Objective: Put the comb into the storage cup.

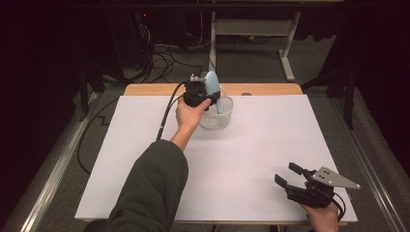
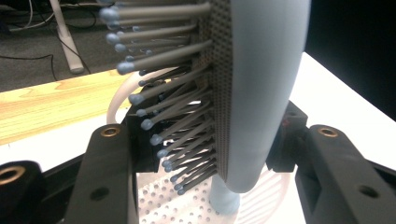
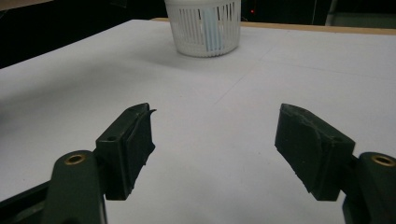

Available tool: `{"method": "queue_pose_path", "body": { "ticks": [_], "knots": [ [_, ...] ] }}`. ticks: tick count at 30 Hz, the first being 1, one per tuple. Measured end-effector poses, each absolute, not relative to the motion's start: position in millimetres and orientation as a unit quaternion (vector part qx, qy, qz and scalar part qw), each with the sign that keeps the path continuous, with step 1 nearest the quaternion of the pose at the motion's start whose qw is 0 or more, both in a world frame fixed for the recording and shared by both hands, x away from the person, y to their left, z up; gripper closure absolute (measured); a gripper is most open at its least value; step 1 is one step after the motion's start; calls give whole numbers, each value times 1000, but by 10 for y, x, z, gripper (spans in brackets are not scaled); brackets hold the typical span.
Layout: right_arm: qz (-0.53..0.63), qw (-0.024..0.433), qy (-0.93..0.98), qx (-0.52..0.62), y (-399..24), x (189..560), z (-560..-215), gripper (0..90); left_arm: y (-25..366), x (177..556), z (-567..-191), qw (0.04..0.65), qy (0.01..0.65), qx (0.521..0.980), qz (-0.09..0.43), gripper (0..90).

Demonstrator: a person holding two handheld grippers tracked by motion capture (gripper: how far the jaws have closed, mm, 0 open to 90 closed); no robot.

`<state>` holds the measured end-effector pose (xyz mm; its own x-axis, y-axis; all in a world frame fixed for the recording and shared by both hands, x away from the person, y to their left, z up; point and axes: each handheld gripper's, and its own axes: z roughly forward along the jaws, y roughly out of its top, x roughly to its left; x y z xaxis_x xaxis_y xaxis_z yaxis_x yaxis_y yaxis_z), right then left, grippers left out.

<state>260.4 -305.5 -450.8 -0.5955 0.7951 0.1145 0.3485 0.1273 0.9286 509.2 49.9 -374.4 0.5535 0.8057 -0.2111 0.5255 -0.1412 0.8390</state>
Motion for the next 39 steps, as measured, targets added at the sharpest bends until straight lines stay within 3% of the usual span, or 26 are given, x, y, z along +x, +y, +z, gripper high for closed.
{"method": "queue_pose_path", "body": {
  "ticks": [39],
  "knots": [
    [526,214,721,397,-3048,2603,-4509,282,717,5014,-3730,441,445,761,170,369]
  ]
}}
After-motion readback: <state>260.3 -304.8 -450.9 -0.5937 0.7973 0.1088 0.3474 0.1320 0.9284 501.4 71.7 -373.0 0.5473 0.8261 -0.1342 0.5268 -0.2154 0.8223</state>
